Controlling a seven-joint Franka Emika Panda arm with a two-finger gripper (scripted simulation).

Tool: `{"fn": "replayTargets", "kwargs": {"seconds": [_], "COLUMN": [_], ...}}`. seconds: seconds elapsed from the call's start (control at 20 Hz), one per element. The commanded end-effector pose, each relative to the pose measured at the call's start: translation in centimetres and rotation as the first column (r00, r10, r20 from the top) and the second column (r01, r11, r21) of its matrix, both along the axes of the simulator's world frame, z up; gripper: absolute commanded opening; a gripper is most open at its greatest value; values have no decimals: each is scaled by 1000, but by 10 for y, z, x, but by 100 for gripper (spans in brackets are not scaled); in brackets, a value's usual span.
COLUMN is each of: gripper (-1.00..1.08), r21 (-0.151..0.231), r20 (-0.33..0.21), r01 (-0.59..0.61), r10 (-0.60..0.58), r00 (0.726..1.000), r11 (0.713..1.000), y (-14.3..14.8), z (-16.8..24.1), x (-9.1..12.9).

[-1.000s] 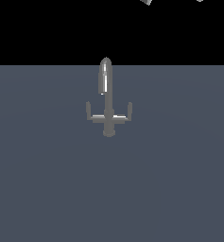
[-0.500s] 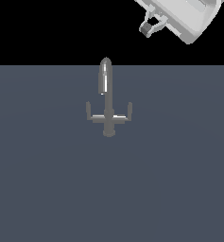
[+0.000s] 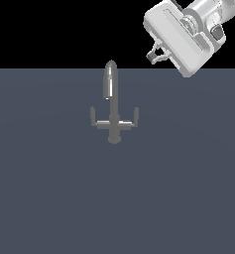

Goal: Turn on the faucet by rotating a designated handle.

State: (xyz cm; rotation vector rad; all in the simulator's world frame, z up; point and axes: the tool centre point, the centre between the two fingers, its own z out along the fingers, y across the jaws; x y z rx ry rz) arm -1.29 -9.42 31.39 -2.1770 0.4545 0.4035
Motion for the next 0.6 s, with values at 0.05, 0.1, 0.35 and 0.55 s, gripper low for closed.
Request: {"fn": "replayTargets", "kwargs": {"seconds": [0.05,0.1,0.35,0.55], "gripper": [-100,-100,-100,-100], "r21": [74,95,199,282], "r20": [-26,-34,-79,-119], "r01": [29,38,84,125], "r10": [-27,-35,-70,-95], "r00": [999,999,994,988], "r11": [997,995,976,951], "y": [-3,-4,-6,-5], "z": [-19,-25,-54,-79], "x": [14,18,37,51]}}
